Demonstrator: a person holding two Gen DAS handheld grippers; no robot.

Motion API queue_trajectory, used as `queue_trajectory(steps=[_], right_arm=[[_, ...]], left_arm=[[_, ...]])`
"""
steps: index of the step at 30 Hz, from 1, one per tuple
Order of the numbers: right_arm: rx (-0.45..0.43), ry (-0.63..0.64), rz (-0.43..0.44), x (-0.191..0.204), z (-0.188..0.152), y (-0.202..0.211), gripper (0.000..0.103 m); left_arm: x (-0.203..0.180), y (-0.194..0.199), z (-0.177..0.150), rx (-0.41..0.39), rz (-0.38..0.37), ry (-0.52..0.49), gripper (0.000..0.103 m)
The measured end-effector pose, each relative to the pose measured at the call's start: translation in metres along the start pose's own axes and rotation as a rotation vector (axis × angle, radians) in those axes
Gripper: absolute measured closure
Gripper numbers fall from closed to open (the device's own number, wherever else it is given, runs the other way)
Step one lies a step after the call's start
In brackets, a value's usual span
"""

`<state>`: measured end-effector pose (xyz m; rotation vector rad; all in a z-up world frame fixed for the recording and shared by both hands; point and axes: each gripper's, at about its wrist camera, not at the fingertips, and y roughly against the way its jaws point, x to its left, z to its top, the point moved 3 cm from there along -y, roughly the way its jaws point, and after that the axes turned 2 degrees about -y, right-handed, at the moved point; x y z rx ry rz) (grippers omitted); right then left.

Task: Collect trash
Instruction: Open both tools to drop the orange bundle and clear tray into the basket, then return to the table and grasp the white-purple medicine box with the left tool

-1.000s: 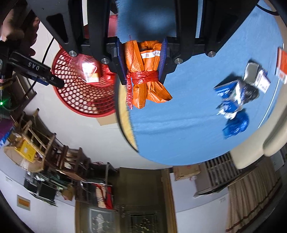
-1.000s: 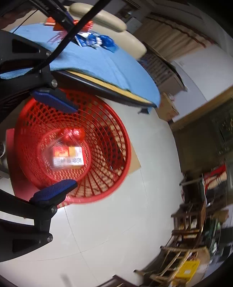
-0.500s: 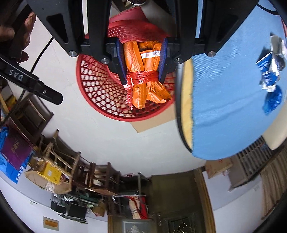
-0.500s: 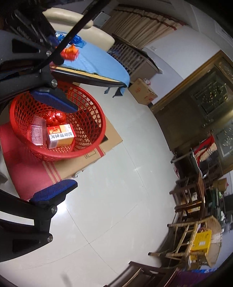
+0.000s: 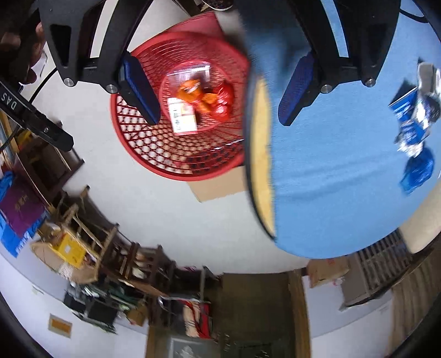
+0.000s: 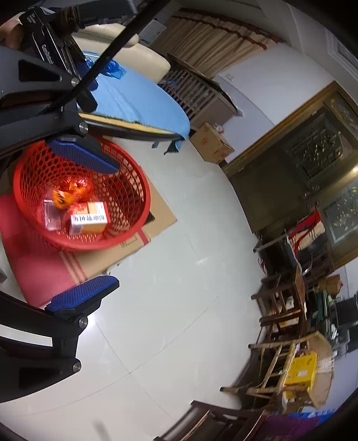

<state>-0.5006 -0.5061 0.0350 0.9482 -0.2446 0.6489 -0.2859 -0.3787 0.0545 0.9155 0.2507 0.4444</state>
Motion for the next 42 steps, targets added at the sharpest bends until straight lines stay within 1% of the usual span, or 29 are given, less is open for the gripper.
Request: queue_trajectory(steps=[4, 6, 12, 15, 16, 19, 20, 23, 24, 26, 28, 31, 35, 36, 39, 42], right_arm=[[0.010, 0.054, 0.031, 0.030, -0.005, -0.002, 0.024], [0.021, 0.080, 0.044, 0.045, -0.011, -0.005, 0.024], [0.057, 0.169, 0.086, 0.091, -0.035, -0.011, 0.024], [0.087, 0.228, 0.106, 0.120, -0.051, -0.017, 0.024], [0.098, 0.253, 0.114, 0.132, -0.057, -0.019, 0.024], [0.123, 0.327, 0.136, 0.164, -0.075, -0.023, 0.024], [0.132, 0.353, 0.144, 0.175, -0.082, -0.024, 0.024], [0.158, 0.421, 0.166, 0.205, -0.101, -0.029, 0.024], [0.165, 0.434, 0.172, 0.211, -0.107, -0.030, 0.024], [0.183, 0.463, 0.181, 0.225, -0.118, -0.033, 0.024], [0.195, 0.485, 0.179, 0.235, -0.126, -0.036, 0.024], [0.203, 0.500, 0.179, 0.242, -0.129, -0.036, 0.024], [0.215, 0.496, 0.177, 0.244, -0.131, -0.042, 0.024], [0.217, 0.492, 0.178, 0.243, -0.130, -0.043, 0.024], [0.222, 0.472, 0.182, 0.239, -0.127, -0.048, 0.024], [0.228, 0.448, 0.186, 0.232, -0.123, -0.052, 0.024]], left_arm=[[0.036, 0.018, -0.018, -0.025, 0.023, 0.088, 0.016], [0.060, 0.029, -0.035, -0.032, 0.047, 0.142, 0.016], [0.121, 0.057, -0.078, -0.047, 0.126, 0.264, 0.016], [0.159, 0.072, -0.105, -0.056, 0.168, 0.348, 0.016], [0.166, 0.074, -0.109, -0.055, 0.178, 0.365, 0.016], [0.209, 0.085, -0.137, -0.058, 0.221, 0.468, 0.016], [0.218, 0.086, -0.142, -0.058, 0.227, 0.493, 0.016], [0.260, 0.091, -0.158, -0.056, 0.255, 0.618, 0.016], [0.274, 0.092, -0.159, -0.064, 0.262, 0.662, 0.016], [0.293, 0.096, -0.155, -0.087, 0.267, 0.715, 0.016], [0.309, 0.098, -0.144, -0.102, 0.278, 0.742, 0.016], [0.331, 0.093, -0.118, -0.089, 0.345, 0.753, 0.016], [0.349, 0.076, -0.095, -0.053, 0.469, 0.758, 0.016], [0.353, 0.068, -0.091, -0.031, 0.497, 0.759, 0.016], [0.364, 0.047, -0.087, 0.032, 0.529, 0.779, 0.016], [0.367, 0.040, -0.087, 0.048, 0.547, 0.781, 0.016]])
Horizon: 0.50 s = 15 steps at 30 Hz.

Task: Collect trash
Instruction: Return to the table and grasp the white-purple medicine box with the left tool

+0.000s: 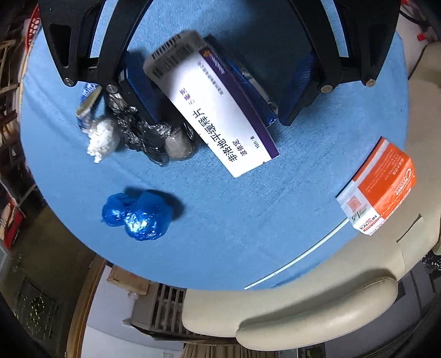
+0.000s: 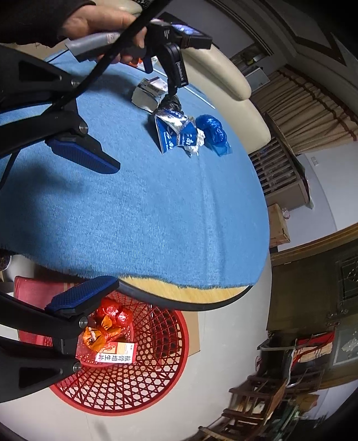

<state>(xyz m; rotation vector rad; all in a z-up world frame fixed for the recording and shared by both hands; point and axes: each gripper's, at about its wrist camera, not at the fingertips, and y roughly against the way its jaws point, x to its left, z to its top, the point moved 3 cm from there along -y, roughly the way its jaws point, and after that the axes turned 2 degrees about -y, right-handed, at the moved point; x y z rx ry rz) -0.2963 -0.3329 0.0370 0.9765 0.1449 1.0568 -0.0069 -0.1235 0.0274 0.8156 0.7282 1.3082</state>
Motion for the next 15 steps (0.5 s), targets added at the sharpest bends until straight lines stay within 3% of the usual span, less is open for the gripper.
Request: queue_trajectory(steps=[1, 2, 4, 7, 15], right_arm=[[0.002, -0.007, 0.002, -0.003, 0.000, -0.001, 0.024], [0.004, -0.015, 0.003, -0.007, 0.000, -0.001, 0.024], [0.008, -0.032, 0.006, -0.013, 0.000, -0.002, 0.024], [-0.014, -0.058, 0.020, -0.020, 0.000, 0.002, 0.024], [-0.016, -0.073, 0.037, -0.022, -0.002, 0.005, 0.024]], left_arm=[[-0.002, -0.005, -0.001, 0.008, -0.006, -0.016, 0.016], [-0.002, -0.008, -0.002, 0.011, -0.023, -0.022, 0.028], [-0.001, -0.010, -0.006, 0.022, -0.026, -0.041, 0.043], [0.005, -0.004, -0.009, 0.015, -0.068, -0.055, 0.052], [0.037, 0.042, -0.021, -0.071, -0.125, -0.042, 0.054]])
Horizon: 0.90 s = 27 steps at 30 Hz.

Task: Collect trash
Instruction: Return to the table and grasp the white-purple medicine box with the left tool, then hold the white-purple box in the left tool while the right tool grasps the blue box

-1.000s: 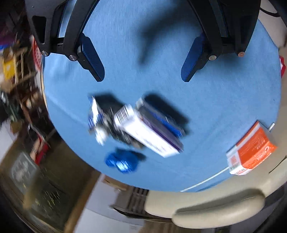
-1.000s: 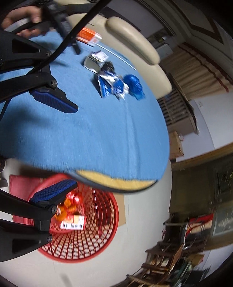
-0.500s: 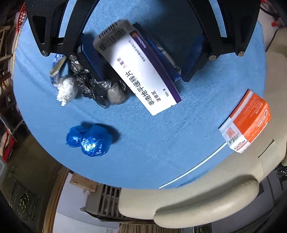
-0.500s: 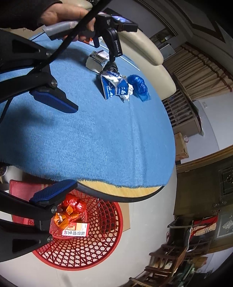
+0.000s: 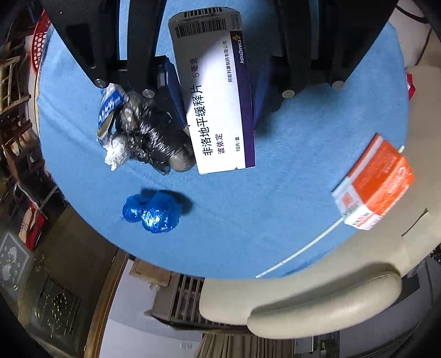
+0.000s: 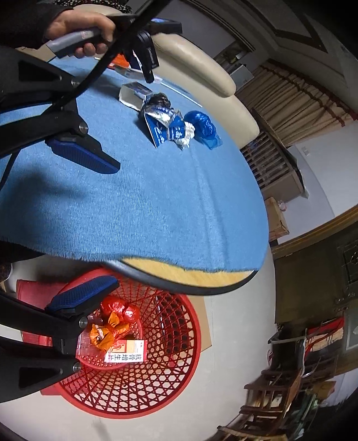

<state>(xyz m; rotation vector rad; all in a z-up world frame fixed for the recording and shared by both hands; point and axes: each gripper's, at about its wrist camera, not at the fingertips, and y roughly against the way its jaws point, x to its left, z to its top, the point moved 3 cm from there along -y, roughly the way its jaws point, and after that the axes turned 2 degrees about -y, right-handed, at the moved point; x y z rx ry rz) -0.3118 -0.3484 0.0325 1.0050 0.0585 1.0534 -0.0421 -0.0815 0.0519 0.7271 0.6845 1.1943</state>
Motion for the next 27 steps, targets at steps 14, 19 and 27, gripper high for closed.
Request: queue_trajectory(steps=[14, 19, 27], right_arm=[[0.094, 0.340, 0.121, 0.146, -0.019, -0.044, 0.024], [0.115, 0.514, 0.210, 0.228, -0.012, -0.075, 0.024], [0.198, 0.640, 0.197, 0.291, -0.006, -0.147, 0.024]], left_arm=[[0.078, -0.022, -0.051, 0.104, 0.067, -0.061, 0.053], [0.087, -0.032, -0.054, 0.109, 0.058, -0.040, 0.049], [0.095, -0.029, -0.056, 0.098, 0.025, -0.040, 0.035]])
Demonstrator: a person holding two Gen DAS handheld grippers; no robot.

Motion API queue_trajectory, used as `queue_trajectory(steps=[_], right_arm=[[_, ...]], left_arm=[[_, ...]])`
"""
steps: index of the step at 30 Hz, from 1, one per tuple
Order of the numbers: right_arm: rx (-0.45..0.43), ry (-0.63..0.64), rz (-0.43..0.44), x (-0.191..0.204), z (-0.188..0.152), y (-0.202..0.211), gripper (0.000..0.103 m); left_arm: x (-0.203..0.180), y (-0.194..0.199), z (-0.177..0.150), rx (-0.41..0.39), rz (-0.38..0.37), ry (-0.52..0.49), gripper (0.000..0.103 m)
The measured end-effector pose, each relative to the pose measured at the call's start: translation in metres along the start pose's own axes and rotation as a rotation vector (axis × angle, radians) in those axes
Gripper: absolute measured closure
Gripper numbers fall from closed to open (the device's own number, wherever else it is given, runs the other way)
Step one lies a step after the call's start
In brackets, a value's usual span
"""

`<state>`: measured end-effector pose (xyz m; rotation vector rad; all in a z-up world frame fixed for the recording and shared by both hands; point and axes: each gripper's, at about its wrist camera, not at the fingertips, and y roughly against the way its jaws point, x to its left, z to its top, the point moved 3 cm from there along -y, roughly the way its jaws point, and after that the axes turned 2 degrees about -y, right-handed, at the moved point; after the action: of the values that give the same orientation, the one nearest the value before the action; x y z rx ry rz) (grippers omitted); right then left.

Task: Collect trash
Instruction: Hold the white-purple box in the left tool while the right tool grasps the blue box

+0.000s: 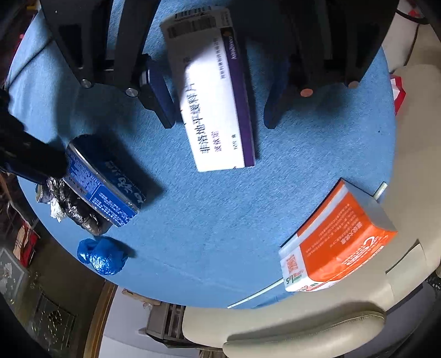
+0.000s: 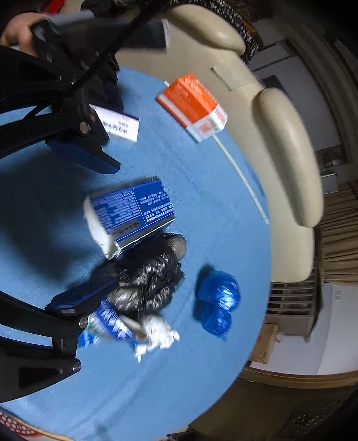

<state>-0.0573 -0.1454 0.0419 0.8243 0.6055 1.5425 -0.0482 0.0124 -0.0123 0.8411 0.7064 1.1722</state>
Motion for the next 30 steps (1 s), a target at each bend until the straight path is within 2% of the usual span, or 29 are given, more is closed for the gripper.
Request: queue_trajectory(steps=[3, 6, 8, 11, 12, 13, 14, 16, 21, 24, 26, 30], right_arm=[[0.032, 0.027, 0.022, 0.005, -0.002, -0.015, 0.024], [0.037, 0.047, -0.011, 0.008, 0.002, -0.027, 0.024], [0.048, 0.023, -0.013, 0.005, 0.006, -0.035, 0.024], [0.087, 0.010, 0.011, 0.003, 0.006, -0.049, 0.024], [0.084, 0.019, 0.007, 0.005, 0.006, -0.049, 0.027], [0.076, 0.025, 0.008, 0.007, 0.006, -0.047, 0.033], [0.070, 0.024, 0.001, 0.008, 0.007, -0.043, 0.035], [0.061, 0.015, -0.009, 0.008, 0.010, -0.035, 0.041], [0.057, -0.046, 0.013, -0.002, 0.004, -0.019, 0.041], [0.059, -0.053, -0.005, -0.007, -0.008, -0.018, 0.037], [0.059, -0.070, 0.006, -0.009, -0.013, -0.019, 0.033], [0.061, -0.054, 0.013, -0.007, -0.018, -0.022, 0.028]], left_arm=[[0.011, 0.003, -0.005, -0.003, -0.016, 0.022, 0.033], [0.017, 0.003, -0.006, -0.014, 0.009, 0.007, 0.033], [0.015, 0.002, -0.007, -0.015, 0.038, -0.033, 0.033], [0.016, 0.002, -0.007, -0.022, 0.044, -0.029, 0.033], [0.017, 0.002, -0.007, -0.027, 0.048, -0.033, 0.033], [0.017, 0.003, -0.006, -0.033, 0.046, -0.034, 0.040], [0.015, 0.001, -0.005, -0.039, 0.047, -0.036, 0.048], [0.014, 0.000, -0.002, -0.033, 0.045, -0.033, 0.050], [0.016, 0.004, -0.006, -0.025, 0.050, -0.036, 0.050], [0.017, 0.005, -0.007, -0.018, 0.050, -0.025, 0.048], [0.019, 0.005, -0.009, -0.015, 0.064, -0.019, 0.040], [0.022, 0.004, -0.010, -0.008, 0.072, 0.001, 0.036]])
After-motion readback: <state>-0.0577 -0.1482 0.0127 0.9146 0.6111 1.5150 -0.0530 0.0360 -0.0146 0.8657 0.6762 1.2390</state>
